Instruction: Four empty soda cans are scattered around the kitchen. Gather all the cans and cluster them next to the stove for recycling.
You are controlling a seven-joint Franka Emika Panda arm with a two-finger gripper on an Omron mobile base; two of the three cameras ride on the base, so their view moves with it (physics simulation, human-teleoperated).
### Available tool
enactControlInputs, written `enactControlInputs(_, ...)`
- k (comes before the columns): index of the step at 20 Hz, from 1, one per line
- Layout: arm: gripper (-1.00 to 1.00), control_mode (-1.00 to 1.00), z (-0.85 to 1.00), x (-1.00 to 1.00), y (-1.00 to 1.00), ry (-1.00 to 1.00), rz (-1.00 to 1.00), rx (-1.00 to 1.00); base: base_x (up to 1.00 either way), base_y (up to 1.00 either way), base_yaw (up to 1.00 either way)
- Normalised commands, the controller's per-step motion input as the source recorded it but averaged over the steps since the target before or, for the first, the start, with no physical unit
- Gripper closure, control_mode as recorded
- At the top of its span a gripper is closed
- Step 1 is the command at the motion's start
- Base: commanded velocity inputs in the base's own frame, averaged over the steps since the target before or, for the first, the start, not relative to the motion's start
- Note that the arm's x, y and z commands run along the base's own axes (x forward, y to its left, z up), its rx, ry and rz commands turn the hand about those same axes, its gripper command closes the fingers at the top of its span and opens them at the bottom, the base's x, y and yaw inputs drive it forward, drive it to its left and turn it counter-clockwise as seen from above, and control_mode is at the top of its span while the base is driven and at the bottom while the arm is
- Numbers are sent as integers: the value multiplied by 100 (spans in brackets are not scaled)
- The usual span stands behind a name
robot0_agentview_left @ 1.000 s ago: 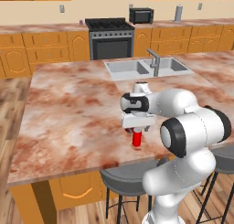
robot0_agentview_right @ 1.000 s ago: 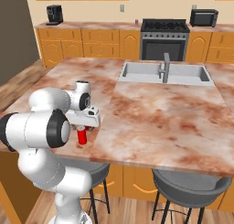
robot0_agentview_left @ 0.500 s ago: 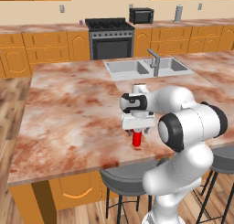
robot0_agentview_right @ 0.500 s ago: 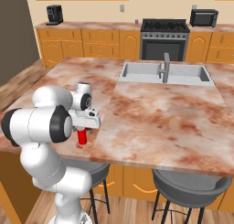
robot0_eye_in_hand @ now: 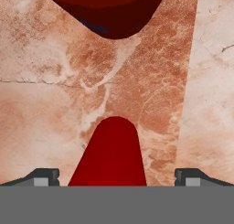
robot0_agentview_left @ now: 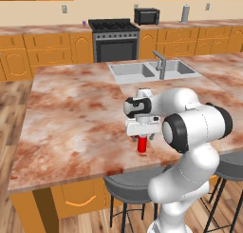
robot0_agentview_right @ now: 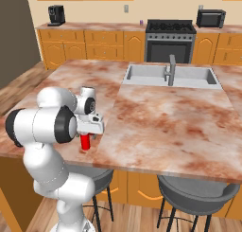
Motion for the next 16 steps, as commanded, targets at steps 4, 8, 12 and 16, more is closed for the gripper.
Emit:
enactControlInputs(4,100,-100,-18,0,0,3,0,0,0,0,0)
enactControlInputs(8,100,-100,-3,0,0,4,0,0,0,0,0)
enactControlInputs(12,100,-100,0,-10,-1,6,0,0,0,0,0)
enactControlInputs(16,100,-100,7,-32,-17,0,0,0,0,0,0)
